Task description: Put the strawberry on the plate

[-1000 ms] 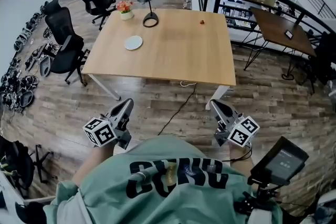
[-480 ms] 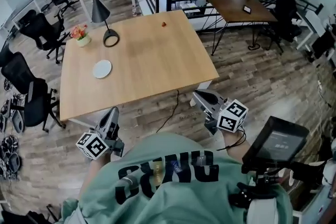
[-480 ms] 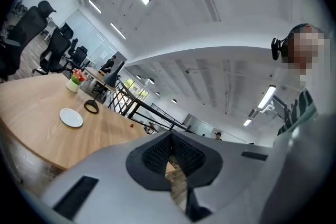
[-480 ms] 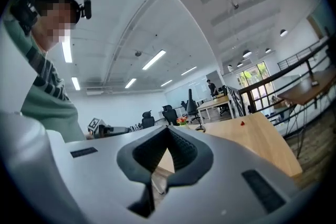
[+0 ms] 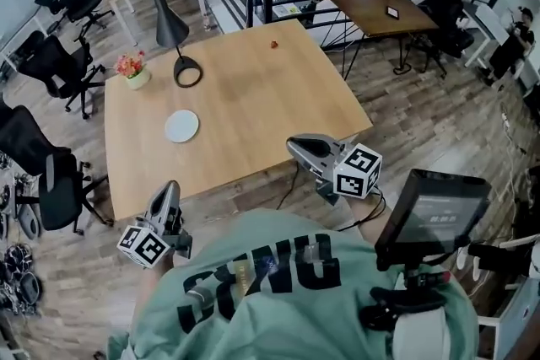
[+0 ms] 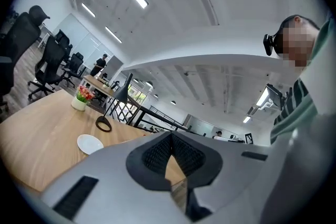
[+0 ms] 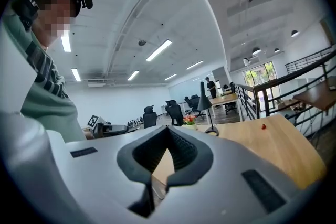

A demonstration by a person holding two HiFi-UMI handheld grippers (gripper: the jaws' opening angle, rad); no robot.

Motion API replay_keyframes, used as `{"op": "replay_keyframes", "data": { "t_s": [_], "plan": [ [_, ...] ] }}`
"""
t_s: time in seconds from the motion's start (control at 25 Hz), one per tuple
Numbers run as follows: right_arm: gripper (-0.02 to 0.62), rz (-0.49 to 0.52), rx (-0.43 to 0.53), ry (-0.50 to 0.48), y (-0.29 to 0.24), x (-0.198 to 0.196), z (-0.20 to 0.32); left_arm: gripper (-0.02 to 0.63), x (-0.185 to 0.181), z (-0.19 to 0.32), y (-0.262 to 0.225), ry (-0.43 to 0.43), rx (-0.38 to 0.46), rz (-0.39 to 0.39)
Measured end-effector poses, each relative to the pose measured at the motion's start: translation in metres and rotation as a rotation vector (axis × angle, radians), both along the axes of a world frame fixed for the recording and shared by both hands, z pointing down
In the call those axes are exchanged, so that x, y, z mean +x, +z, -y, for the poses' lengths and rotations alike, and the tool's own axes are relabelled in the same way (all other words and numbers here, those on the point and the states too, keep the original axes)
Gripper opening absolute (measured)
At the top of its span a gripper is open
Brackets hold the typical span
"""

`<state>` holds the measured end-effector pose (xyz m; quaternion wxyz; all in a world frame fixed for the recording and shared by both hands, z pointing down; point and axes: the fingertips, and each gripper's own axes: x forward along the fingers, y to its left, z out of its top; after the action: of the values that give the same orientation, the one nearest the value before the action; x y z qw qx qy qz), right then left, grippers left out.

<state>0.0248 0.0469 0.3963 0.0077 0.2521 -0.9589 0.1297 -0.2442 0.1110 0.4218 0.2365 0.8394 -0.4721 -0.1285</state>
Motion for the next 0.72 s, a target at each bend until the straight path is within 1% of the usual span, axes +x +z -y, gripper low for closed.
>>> {"op": "replay_keyframes", "data": {
  "t_s": [0.2, 0.36, 0.56, 0.64, 0.72],
  "plan": [
    [0.005, 0.004, 0.001, -0.068, -0.002, -0.031, 0.028, 0.002, -0.026, -0.001, 0.012, -0.074, -0.029, -0.010],
    [0.005, 0.024, -0.006, -0.128, -0.001, -0.039, 0.057, 0.002, -0.031, 0.015, 0.009, -0.131, -0.038, 0.009],
    [0.005, 0.067, -0.020, -0.196, 0.016, -0.030, 0.104, 0.002, -0.016, 0.038, 0.009, -0.211, -0.027, 0.054],
    [0.005, 0.089, -0.023, -0.222, 0.021, -0.020, 0.126, 0.002, -0.003, 0.050, 0.009, -0.250, -0.030, 0.062],
    [0.005, 0.103, -0.029, -0.252, 0.020, -0.003, 0.153, 0.002, 0.020, 0.069, 0.003, -0.283, -0.031, 0.053]
  ]
}}
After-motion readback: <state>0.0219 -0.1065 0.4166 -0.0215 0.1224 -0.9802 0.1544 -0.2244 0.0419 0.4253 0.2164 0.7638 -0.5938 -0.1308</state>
